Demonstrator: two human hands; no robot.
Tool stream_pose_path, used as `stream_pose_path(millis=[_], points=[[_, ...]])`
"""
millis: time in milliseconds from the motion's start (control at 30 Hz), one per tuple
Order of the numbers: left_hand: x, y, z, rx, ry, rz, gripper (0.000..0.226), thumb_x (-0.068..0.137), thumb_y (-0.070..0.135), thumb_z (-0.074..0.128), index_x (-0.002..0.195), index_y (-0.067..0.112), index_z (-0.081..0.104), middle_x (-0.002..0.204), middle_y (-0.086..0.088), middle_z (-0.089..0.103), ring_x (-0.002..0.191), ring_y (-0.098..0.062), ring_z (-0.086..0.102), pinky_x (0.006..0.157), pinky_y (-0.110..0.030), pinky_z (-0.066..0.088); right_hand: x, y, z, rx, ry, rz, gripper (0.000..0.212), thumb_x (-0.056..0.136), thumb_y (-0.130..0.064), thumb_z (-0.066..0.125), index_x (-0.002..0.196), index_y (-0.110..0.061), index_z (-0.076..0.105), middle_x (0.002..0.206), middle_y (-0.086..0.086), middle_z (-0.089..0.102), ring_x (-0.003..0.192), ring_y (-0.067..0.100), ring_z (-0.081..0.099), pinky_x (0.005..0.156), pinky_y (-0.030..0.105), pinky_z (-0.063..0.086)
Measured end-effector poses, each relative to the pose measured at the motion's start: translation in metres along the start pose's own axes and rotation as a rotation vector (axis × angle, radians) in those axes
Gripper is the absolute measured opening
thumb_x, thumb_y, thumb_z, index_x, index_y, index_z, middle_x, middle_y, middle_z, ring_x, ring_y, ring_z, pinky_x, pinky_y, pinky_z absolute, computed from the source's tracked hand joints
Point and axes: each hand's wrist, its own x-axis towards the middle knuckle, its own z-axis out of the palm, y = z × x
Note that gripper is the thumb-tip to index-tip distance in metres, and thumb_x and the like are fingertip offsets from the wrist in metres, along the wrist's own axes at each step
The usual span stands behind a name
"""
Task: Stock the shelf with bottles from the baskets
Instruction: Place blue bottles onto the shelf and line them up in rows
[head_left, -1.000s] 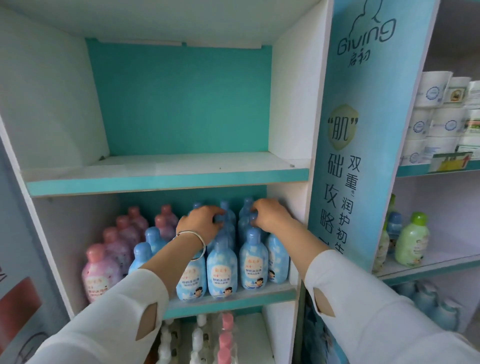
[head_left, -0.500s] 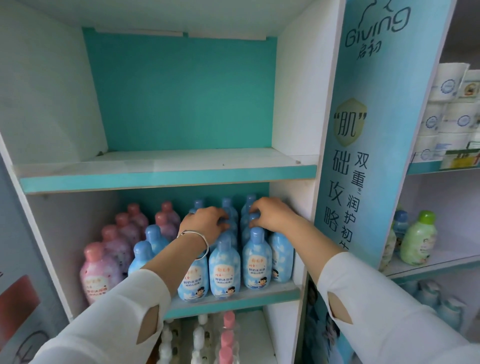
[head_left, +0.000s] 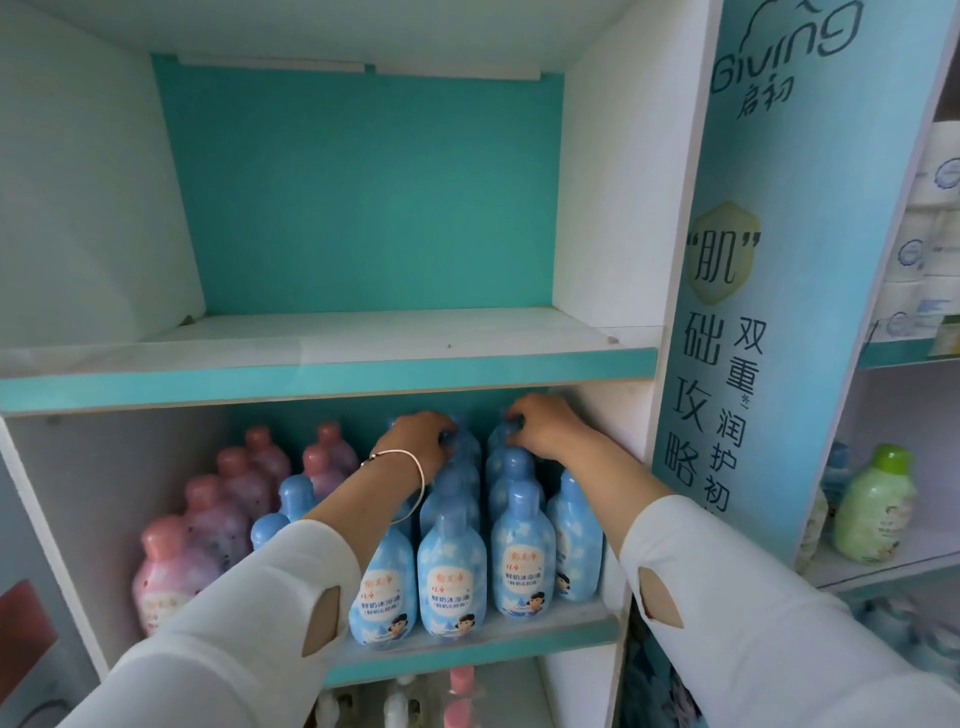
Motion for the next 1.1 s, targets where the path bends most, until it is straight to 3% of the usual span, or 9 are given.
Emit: stream_pose_path(millis=[233, 467, 667, 767, 833, 867, 933, 1033, 1100], points=[[0.006, -0.005, 0.005, -0.04, 0.04, -0.012, 0.036, 0.09, 0.016, 0.055, 0.126, 0.018, 0.057, 0.126, -0.008, 0.059, 0.117, -0.027, 0.055, 0.097, -0.03, 0.044, 0.008, 0.0, 0.008, 0.063, 0.099, -0.036, 0.02, 0.08, -0.018, 0.069, 0.1, -0.012, 0.068, 0.106, 0.009, 0.069, 0.1, 0.025, 0.062, 0.081, 0.026, 0.046], [0.006, -0.008, 0.008, -0.038, 0.063, -0.018, 0.034, 0.089, 0.019, 0.056, 0.123, 0.022, 0.059, 0.125, -0.007, 0.061, 0.116, -0.028, 0.056, 0.098, -0.033, 0.046, 0.005, -0.007, 0.008, 0.075, 0.077, -0.059, 0.018, 0.078, -0.015, 0.068, 0.094, -0.007, 0.07, 0.097, 0.012, 0.07, 0.094, 0.026, 0.065, 0.083, 0.033, 0.053], [0.009, -0.013, 0.004, -0.057, 0.03, -0.003, 0.039, 0.087, 0.018, 0.061, 0.126, 0.015, 0.057, 0.129, -0.008, 0.058, 0.119, -0.026, 0.054, 0.1, -0.029, 0.041, 0.003, -0.004, 0.007, 0.097, 0.098, -0.057, 0.017, 0.078, -0.017, 0.071, 0.092, -0.007, 0.071, 0.095, 0.011, 0.071, 0.091, 0.024, 0.065, 0.081, 0.031, 0.052], [0.01, -0.011, 0.002, -0.143, 0.1, -0.004, 0.026, 0.091, 0.018, 0.056, 0.114, 0.01, 0.064, 0.121, -0.01, 0.063, 0.112, -0.028, 0.057, 0.093, -0.027, 0.042, 0.005, -0.005, 0.004, 0.144, 0.063, -0.058, 0.017, 0.081, -0.022, 0.068, 0.089, -0.007, 0.07, 0.093, 0.01, 0.07, 0.09, 0.024, 0.064, 0.083, 0.034, 0.052], [0.016, -0.011, 0.002, -0.185, 0.173, -0.008, 0.02, 0.092, 0.016, 0.051, 0.103, 0.01, 0.067, 0.112, -0.012, 0.066, 0.103, -0.03, 0.059, 0.089, -0.029, 0.045, 0.009, -0.008, 0.001, 0.162, 0.127, -0.036, 0.018, 0.088, -0.021, 0.059, 0.08, -0.005, 0.065, 0.091, 0.014, 0.066, 0.089, 0.027, 0.061, 0.078, 0.035, 0.047], [0.021, -0.011, 0.003, -0.187, 0.186, -0.002, 0.021, 0.092, 0.014, 0.05, 0.104, 0.011, 0.067, 0.112, -0.012, 0.066, 0.102, -0.03, 0.059, 0.091, -0.031, 0.047, 0.012, -0.009, 0.0, 0.148, 0.175, -0.007, 0.018, 0.091, -0.02, 0.054, 0.081, -0.007, 0.062, 0.095, 0.015, 0.063, 0.092, 0.027, 0.059, 0.078, 0.035, 0.044], [0.03, -0.009, 0.004, -0.173, 0.154, 0.013, 0.029, 0.091, 0.01, 0.048, 0.115, 0.014, 0.064, 0.121, -0.011, 0.062, 0.109, -0.03, 0.057, 0.096, -0.034, 0.045, 0.018, -0.01, -0.002, 0.09, 0.21, 0.054, 0.015, 0.094, -0.021, 0.049, 0.1, -0.011, 0.059, 0.11, 0.015, 0.058, 0.104, 0.025, 0.054, 0.09, 0.035, 0.042], [0.043, -0.006, 0.009, -0.094, 0.06, 0.041, 0.036, 0.093, 0.01, 0.044, 0.127, 0.017, 0.056, 0.134, -0.009, 0.053, 0.121, -0.029, 0.051, 0.102, -0.034, 0.04, 0.025, -0.008, 0.0, -0.057, 0.043, 0.089, 0.031, 0.098, -0.014, 0.04, 0.126, -0.007, 0.052, 0.133, 0.016, 0.051, 0.123, 0.029, 0.048, 0.101, 0.035, 0.036], [0.052, -0.006, 0.012, -0.036, 0.015, 0.035, 0.037, 0.092, 0.012, 0.043, 0.127, 0.016, 0.056, 0.135, -0.008, 0.051, 0.122, -0.028, 0.049, 0.103, -0.037, 0.04, 0.033, -0.004, 0.006, -0.09, -0.021, 0.081, 0.025, 0.098, -0.01, 0.036, 0.113, -0.011, 0.057, 0.129, 0.017, 0.051, 0.121, 0.028, 0.048, 0.101, 0.035, 0.036]])
